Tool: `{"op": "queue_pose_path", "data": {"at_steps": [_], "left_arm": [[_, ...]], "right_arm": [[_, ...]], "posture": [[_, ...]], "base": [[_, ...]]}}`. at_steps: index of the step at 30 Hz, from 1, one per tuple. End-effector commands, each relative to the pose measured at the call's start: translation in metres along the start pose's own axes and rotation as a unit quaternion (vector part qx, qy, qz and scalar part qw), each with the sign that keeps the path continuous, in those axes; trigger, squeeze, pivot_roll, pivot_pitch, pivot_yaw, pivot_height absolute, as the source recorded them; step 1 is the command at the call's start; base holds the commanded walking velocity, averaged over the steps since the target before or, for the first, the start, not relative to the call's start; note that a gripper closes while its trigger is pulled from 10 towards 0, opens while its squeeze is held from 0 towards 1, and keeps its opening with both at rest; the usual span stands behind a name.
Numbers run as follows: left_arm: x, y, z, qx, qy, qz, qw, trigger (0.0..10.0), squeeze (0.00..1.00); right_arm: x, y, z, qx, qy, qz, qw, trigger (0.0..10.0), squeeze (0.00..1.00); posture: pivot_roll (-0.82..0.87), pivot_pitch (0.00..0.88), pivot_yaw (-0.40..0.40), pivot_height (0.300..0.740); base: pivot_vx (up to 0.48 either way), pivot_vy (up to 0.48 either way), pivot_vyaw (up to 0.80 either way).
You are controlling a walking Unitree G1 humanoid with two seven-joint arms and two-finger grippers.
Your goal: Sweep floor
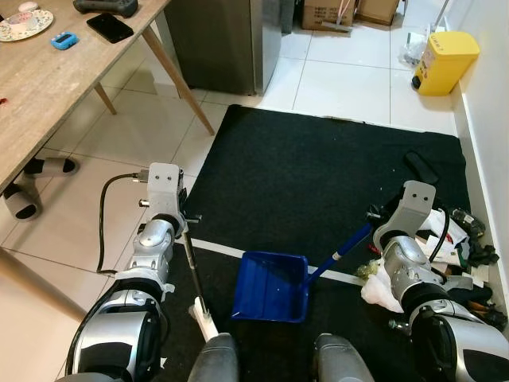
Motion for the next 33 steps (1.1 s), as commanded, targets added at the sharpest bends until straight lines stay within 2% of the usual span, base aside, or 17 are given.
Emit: {"op": "queue_pose_path", "data": {"at_steps": [1, 10, 16, 22, 33], "left_arm": [[0.003, -0.003, 0.004, 0.001, 0.006, -0.001, 1.0, 10.0, 0.0], [0.004, 0.001, -0.002, -0.013, -0.007, -0.025, 1.0, 10.0, 0.0], [0.002, 0.018, -0.01, -0.031, -0.023, -0.068, 0.997, 10.0, 0.0], [-0.001, 0.038, -0.016, -0.024, -0.036, -0.102, 0.994, 10.0, 0.0], [-0.001, 0.034, -0.015, -0.028, -0.034, -0.093, 0.995, 10.0, 0.0]], "right_arm": [[0.001, -0.003, 0.005, -0.004, 0.009, 0.0, 1.0, 10.0, 0.0], [-0.001, 0.002, 0.01, 0.007, 0.024, -0.008, 1.0, 10.0, 0.0], [-0.002, 0.008, 0.009, 0.008, 0.022, -0.022, 0.999, 10.0, 0.0], [-0.002, 0.011, 0.009, 0.009, 0.023, -0.027, 0.999, 10.0, 0.0], [-0.005, 0.023, 0.01, -0.001, 0.022, -0.051, 0.998, 10.0, 0.0]], "posture": [[0.03, 0.0, 0.028, 0.74], [0.02, 0.0, 0.026, 0.74], [0.02, 0.0, 0.024, 0.74], [0.03, 0.0, 0.023, 0.74], [0.03, 0.0, 0.025, 0.74]], "base": [[0.0, 0.0, 0.0], [0.0, 0.0, 0.0], [0.0, 0.0, -0.8], [0.0, 0.0, -0.8], [0.0, 0.0, -0.8]]}}
Point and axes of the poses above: a point about 5 cm out from each wrist's last joint towards the gripper, its own x axis pointing back from the gripper into the wrist, its own y axis along the axis of the wrist's last joint, z = x × y, the point moved 2 cm from there along -x, pointing out of the wrist towards the gripper, and after that the axes turned 6 degrees about x, right-handed, at the moved point
